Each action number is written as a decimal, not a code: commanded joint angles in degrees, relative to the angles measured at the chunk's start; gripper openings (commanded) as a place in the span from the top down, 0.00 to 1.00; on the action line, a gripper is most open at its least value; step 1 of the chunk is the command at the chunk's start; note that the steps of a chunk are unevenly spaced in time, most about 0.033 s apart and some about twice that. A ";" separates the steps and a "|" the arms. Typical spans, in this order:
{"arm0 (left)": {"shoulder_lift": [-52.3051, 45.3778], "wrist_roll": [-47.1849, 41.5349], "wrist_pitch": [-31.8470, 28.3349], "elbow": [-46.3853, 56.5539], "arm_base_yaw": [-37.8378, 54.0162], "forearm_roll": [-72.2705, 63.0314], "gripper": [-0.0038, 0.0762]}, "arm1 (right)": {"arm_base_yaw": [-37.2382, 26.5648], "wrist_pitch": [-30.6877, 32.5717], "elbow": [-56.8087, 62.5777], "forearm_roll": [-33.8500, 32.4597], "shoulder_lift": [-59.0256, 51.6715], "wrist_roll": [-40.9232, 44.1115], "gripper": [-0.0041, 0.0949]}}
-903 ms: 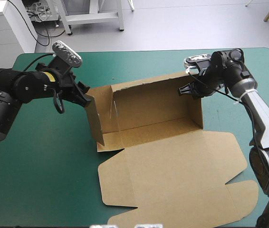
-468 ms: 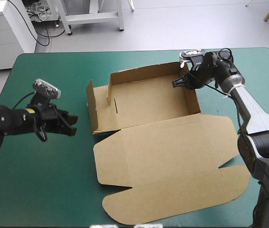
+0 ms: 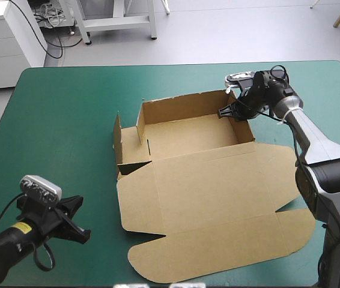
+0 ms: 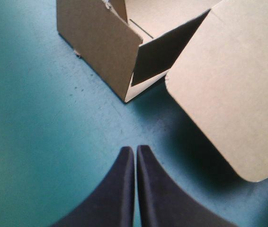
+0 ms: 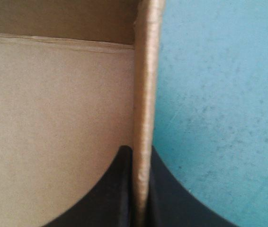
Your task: Fold the box
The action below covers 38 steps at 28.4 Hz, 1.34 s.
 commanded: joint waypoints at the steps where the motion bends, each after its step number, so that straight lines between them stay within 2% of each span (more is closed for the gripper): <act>1: -5.37 -8.11 -3.32 1.67 -0.01 6.07 0.96 | -0.05 7.46 -0.16 -0.66 -1.17 -1.48 0.98; 5: -10.58 -15.17 -2.72 3.10 -0.01 13.56 0.96 | -0.05 7.46 -1.27 -0.66 -1.17 -1.48 0.98; 9: -12.88 -15.79 -3.12 4.48 -0.01 13.95 0.96 | 0.06 7.46 -4.72 -0.27 -1.17 -1.48 0.96; 12: -13.12 -15.79 -3.50 4.63 -0.01 13.91 0.96 | 0.06 7.46 -8.38 0.40 -1.54 -1.22 0.89; 18: -13.12 -15.56 -2.94 4.52 -0.01 14.03 0.96 | 0.06 7.46 -13.55 -0.77 -4.44 -1.22 0.69; 22: -13.12 -15.16 2.29 2.46 -0.01 15.69 0.96 | 0.06 7.46 -13.66 -2.48 -8.79 -1.48 0.45; 24: -13.12 -15.16 5.74 1.40 -0.01 17.10 0.96 | 0.06 7.46 -13.66 -2.92 -10.38 -1.48 0.39; 28: -13.24 -15.39 10.01 0.72 -0.01 15.83 0.96 | 0.06 7.46 -13.66 -3.04 -13.65 -1.23 0.39; 38: -15.74 -15.84 11.50 0.63 -0.01 13.79 0.96 | 0.06 7.46 -9.03 -4.97 -12.06 -1.23 0.39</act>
